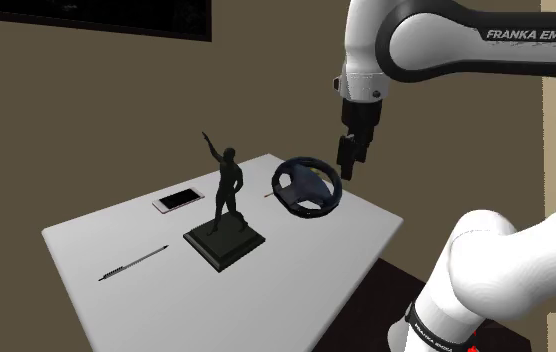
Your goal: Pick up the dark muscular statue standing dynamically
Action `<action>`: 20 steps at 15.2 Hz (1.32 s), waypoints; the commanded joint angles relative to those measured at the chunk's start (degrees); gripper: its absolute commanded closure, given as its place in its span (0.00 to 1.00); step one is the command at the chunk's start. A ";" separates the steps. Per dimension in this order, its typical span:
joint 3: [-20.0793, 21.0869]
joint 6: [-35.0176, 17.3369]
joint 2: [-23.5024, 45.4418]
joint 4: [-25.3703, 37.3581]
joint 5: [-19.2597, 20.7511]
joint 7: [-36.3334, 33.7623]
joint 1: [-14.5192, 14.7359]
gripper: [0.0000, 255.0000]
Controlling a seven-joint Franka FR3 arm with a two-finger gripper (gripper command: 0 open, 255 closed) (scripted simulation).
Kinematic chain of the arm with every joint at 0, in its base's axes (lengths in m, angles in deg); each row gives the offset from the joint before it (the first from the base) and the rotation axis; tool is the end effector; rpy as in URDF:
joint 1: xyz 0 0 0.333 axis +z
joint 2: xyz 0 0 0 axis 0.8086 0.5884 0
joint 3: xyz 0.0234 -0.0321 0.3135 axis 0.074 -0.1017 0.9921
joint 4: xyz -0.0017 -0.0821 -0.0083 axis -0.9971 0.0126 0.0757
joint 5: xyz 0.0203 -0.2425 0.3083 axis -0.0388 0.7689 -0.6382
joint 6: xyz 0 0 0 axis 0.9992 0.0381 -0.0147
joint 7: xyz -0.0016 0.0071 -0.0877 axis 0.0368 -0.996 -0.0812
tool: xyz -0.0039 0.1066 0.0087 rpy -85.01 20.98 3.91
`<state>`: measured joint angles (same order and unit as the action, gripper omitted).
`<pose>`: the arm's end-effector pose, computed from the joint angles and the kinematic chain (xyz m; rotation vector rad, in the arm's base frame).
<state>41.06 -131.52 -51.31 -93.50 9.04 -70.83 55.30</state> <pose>0.3025 0.0249 0.5577 3.0027 0.0814 -0.1673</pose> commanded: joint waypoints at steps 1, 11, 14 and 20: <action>0.00 0.00 0.00 0.00 0.00 0.00 0.00 0.00; 6.90 -18.37 16.56 4.68 4.29 -8.23 -0.83 0.00; 8.96 -22.57 22.13 7.60 6.97 -11.31 -1.49 0.00; 12.72 -28.39 33.79 15.58 14.60 -18.44 -2.70 0.00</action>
<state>53.10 -158.95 -19.44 -79.17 22.15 -87.82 52.72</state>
